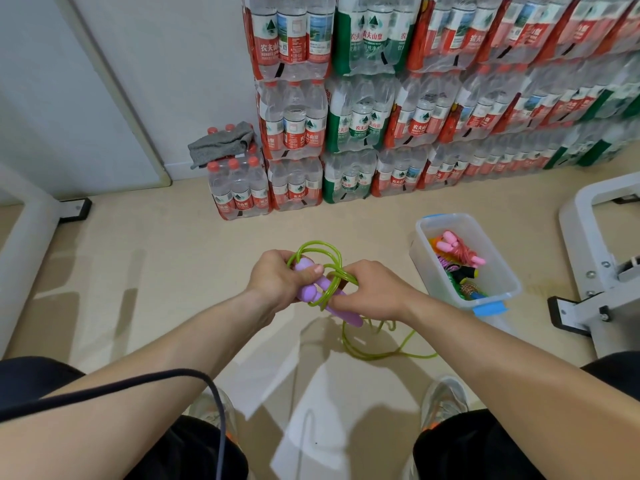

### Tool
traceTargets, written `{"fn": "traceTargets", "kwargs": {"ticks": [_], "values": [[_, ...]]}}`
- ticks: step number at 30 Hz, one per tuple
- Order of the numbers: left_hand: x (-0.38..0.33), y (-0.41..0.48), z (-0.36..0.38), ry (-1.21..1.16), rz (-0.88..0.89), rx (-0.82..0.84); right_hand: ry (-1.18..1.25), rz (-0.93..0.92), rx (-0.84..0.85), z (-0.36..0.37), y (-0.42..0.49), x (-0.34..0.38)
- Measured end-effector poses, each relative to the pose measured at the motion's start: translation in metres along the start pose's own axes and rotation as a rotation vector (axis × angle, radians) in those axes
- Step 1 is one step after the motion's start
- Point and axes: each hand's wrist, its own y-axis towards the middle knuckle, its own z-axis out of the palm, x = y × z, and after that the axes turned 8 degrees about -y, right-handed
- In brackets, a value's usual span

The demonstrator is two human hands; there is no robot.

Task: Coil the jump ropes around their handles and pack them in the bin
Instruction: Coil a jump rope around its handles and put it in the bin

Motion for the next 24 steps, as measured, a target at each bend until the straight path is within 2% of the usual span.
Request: {"fn": "traceTargets", "kwargs": {"ticks": [7, 11, 15, 17, 21, 24], "values": [[0.011, 0.005, 0.004, 0.051, 0.031, 0.004, 0.029, -0.009, -0.039, 0.001, 0.001, -0.001], [0.013, 0.003, 0.004, 0.138, -0.021, 0.038, 0.021, -0.009, 0.018, 0.001, -0.001, 0.001], [0.014, 0.0, 0.002, 0.091, -0.026, 0.108, -0.029, -0.004, 0.04, 0.0, 0.002, 0.0], [0.017, 0.001, 0.001, 0.089, -0.003, 0.109, -0.105, -0.007, 0.057, -0.003, 0.002, 0.0], [0.021, 0.005, -0.004, 0.167, 0.021, 0.133, -0.417, -0.03, -0.002, -0.019, 0.001, 0.009], [0.025, 0.004, -0.005, 0.203, -0.02, 0.234, -0.349, -0.011, 0.064, -0.035, 0.002, 0.008]]}}
